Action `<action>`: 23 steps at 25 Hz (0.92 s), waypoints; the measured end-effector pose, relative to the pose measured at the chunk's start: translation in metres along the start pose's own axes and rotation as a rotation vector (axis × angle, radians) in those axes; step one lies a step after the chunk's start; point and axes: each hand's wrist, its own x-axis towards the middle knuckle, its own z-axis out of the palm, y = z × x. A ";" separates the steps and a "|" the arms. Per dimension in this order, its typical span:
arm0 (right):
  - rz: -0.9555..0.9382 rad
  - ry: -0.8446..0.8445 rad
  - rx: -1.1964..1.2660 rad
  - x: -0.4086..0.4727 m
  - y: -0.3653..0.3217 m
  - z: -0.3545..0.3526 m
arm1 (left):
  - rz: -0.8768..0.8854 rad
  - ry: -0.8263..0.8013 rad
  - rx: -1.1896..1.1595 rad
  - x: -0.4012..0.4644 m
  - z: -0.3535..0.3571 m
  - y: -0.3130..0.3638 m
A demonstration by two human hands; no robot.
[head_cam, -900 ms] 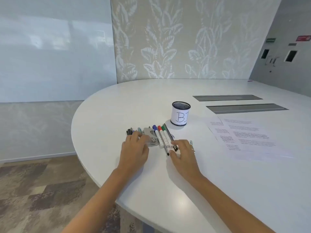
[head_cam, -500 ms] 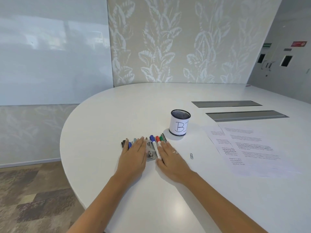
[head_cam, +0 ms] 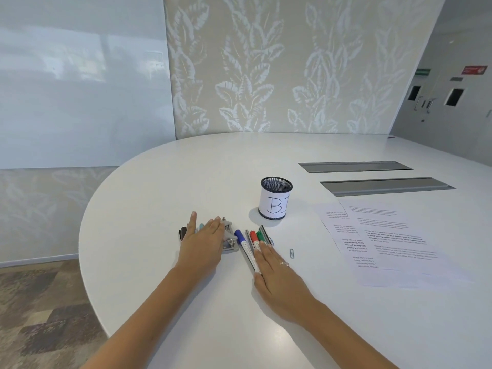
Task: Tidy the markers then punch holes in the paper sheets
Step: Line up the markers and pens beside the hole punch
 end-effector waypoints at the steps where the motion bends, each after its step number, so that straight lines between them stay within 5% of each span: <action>1: 0.003 -0.002 -0.005 -0.006 0.001 -0.002 | 0.005 0.001 0.005 0.006 0.000 0.003; 8: 0.011 -0.002 -0.018 -0.046 0.014 -0.013 | 0.019 -0.040 0.015 0.038 0.000 0.026; 13: -0.076 -0.025 0.049 -0.061 0.015 -0.017 | -0.122 -0.015 -0.202 0.024 -0.003 0.005; 17: -0.149 -0.044 0.073 -0.060 0.009 -0.017 | -0.154 -0.225 -0.023 -0.006 -0.007 -0.021; 23: -0.230 -0.042 0.083 -0.042 -0.016 -0.007 | 0.012 -0.256 0.193 -0.032 -0.013 -0.026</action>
